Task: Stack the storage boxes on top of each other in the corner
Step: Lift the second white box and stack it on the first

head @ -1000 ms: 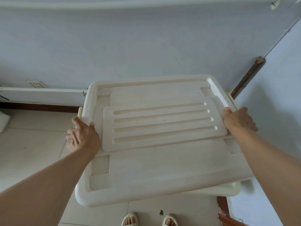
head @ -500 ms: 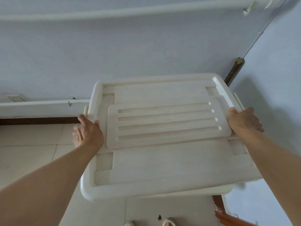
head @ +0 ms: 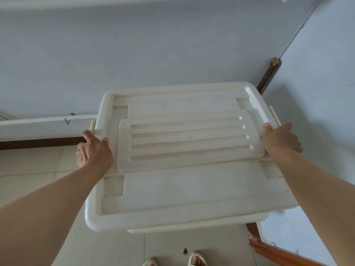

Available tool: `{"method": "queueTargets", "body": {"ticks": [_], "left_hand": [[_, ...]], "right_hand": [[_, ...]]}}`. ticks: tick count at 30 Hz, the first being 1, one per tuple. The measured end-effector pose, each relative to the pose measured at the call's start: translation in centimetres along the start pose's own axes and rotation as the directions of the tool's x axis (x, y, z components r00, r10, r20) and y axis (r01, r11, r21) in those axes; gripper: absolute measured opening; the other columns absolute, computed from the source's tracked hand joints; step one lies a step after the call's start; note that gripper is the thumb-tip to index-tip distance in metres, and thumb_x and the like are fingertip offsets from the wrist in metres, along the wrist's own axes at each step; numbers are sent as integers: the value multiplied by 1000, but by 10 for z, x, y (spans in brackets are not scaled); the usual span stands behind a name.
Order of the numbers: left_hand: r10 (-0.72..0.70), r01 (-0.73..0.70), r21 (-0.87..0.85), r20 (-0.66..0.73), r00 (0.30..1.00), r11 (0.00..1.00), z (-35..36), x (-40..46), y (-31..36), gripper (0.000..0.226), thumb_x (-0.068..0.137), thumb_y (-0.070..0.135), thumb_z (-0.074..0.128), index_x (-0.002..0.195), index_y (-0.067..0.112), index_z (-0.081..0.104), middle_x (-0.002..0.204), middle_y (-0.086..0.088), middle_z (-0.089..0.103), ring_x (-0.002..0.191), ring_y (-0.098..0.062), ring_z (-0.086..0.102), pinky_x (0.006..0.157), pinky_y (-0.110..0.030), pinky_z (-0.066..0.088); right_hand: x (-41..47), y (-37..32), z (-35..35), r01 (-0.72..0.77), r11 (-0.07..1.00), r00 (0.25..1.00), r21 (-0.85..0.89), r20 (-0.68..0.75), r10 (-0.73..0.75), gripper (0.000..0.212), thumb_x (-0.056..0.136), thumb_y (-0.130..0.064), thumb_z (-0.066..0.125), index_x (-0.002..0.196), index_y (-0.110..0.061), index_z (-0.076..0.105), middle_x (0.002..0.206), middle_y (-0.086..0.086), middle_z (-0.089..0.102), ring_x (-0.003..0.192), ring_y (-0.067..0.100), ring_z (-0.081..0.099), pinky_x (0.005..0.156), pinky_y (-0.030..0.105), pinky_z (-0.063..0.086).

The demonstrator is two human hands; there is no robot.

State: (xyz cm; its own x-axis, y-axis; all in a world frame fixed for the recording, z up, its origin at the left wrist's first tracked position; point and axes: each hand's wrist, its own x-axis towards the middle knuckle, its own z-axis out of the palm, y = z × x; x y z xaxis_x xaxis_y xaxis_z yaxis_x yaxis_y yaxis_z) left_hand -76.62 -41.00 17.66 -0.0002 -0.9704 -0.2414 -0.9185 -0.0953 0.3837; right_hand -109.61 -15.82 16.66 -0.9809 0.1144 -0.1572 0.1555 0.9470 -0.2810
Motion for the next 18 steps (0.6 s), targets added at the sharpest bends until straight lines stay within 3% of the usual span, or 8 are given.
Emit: {"method": "queueTargets", "body": {"ticks": [12,18], "left_hand": [[21,-20,-14,51,998,1000,1,9,1,34,97,28,39,126,12,28,126,-31,43,116,-46,43,93,-51,35],[46,-50,53,71,996,997,2,3,2,57,94,34,45,140,11,19,132,-29,38,122,-45,37,98,-51,32]], "right_hand": [[0,1,8,35,996,999,-85,-16,-36,56,94,-46,35,132,-4,35,129,31,45,120,44,42,101,47,29],[-9,1,7,74,990,997,-119,-12,-76,55,94,-37,35,134,1,33,133,31,41,121,43,40,100,48,31]]}}
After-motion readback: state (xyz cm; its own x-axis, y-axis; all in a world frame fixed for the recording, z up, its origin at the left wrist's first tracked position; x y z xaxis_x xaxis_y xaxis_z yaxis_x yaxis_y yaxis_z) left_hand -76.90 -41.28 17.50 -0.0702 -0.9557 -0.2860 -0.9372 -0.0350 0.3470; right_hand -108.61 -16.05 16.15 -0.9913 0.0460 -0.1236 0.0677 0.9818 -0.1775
